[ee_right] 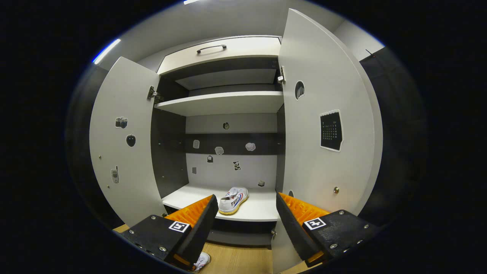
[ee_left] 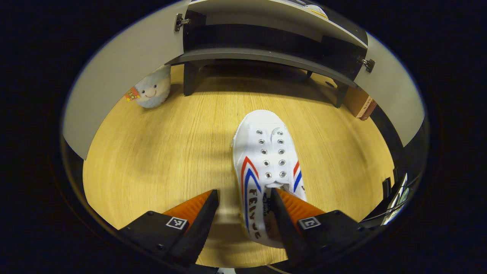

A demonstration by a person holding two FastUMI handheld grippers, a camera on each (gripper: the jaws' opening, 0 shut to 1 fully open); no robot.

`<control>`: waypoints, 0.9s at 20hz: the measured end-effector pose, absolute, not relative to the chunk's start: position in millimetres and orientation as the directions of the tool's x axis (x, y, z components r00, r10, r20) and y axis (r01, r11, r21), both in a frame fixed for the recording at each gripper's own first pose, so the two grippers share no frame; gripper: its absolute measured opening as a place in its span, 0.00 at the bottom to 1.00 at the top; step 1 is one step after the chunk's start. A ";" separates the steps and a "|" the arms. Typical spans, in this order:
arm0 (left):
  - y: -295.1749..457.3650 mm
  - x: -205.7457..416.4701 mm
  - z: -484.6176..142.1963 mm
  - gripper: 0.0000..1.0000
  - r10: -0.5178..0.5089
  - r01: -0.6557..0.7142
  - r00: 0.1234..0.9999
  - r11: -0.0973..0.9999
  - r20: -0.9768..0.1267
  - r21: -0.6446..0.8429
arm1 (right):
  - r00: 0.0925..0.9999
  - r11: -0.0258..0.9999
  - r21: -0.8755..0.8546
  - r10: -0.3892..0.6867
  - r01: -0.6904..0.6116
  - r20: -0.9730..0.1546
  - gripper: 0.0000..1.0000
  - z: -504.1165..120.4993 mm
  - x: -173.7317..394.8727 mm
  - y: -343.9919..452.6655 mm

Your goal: Grab one shoe with the right hand and put it into the shoe cabinet, grab the other shoe with the left hand and put it into the shoe cabinet; then close the right door with the right hand and the left door with the left hand.

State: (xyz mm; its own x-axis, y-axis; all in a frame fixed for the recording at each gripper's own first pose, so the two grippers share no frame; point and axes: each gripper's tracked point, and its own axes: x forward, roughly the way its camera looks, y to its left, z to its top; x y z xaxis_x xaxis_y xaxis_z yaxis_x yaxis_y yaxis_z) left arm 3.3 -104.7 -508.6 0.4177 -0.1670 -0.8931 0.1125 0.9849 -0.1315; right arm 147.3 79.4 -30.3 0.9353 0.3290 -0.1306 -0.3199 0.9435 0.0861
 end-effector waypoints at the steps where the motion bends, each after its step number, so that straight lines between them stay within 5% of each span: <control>1: -104.7 3.3 -510.6 0.85 -0.167 0.108 0.409 0.985 -0.897 -0.135 | 0.934 0.943 0.089 0.331 -0.321 -0.135 0.94 -32.3 146.3 78.6; 3: -109.4 5.3 -512.2 0.79 -0.178 0.078 0.403 0.984 -0.898 -0.160 | 0.931 0.941 0.100 0.336 -0.325 -0.139 0.93 -33.8 143.9 77.3; 5: -107.8 3.4 -512.6 0.47 -0.172 0.072 0.379 0.985 -0.909 -0.156 | 0.929 0.939 0.097 0.341 -0.330 -0.144 0.92 -37.2 142.6 78.6; 10: -100.0 5.9 -511.0 0.07 -0.136 0.021 0.383 0.990 -0.914 -0.138 | 0.936 0.943 0.072 0.332 -0.325 -0.117 0.93 -36.4 152.5 82.9; 18: -103.8 23.9 -461.8 0.06 -0.175 -0.052 0.396 0.976 -0.901 -0.212 | 0.941 0.942 0.093 0.330 -0.322 -0.080 0.92 -22.1 151.3 80.8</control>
